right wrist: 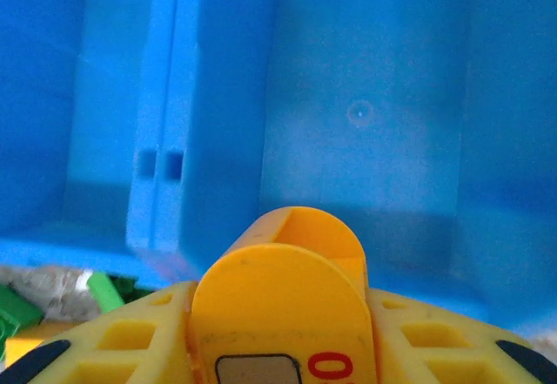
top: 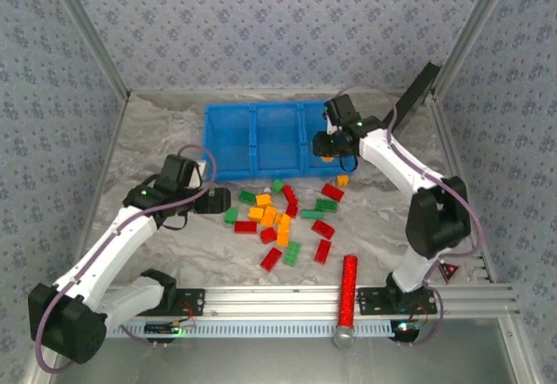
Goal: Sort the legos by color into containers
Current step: Place the lego in the container.
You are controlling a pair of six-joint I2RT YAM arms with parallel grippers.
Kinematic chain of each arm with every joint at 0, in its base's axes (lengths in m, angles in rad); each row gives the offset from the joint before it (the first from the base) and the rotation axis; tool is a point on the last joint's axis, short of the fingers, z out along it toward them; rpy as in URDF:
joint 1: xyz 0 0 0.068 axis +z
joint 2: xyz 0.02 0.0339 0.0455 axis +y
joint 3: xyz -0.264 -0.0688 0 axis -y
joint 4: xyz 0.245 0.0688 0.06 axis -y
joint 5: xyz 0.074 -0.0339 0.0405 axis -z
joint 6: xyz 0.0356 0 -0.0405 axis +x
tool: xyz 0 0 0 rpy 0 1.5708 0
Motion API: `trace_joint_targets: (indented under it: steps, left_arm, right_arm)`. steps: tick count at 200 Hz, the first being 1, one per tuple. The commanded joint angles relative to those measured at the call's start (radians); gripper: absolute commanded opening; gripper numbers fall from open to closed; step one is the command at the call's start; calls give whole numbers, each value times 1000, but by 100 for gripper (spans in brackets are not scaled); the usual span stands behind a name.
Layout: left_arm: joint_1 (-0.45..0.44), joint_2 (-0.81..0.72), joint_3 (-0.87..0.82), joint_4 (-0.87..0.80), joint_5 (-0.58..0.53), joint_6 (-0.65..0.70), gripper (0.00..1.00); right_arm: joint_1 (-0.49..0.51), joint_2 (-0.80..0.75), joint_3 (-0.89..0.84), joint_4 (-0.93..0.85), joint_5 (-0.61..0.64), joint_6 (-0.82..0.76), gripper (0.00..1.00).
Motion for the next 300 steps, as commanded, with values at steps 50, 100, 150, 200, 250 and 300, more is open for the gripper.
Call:
trace_joint_targets:
  steps: [50,100,150,200,250,300]
  left_arm:
    - [-34,54,-24,19,-52,-37,99]
    - [-54,97,-29,62,-64,-54,99]
    - [-83,177,-29,104,-94,-68,99]
    - [-99,246,-24,140,-96,-62,99]
    - [-123,292,-42,157,-95,-62,99]
    - [-138,345,-46,195,-102,-67,96]
  right_arm:
    - [-39,266,226,-18,15,-31,34]
    - [-66,348,248,-21,-3,-27,37]
    - [-73,377,244,-14,-23,-32,45]
    - [-80,369,248,-15,-43,-41,56]
    - [-79,349,248,-15,-51,-38,62]
    - [-67,290,251,-30,-50,-36,64]
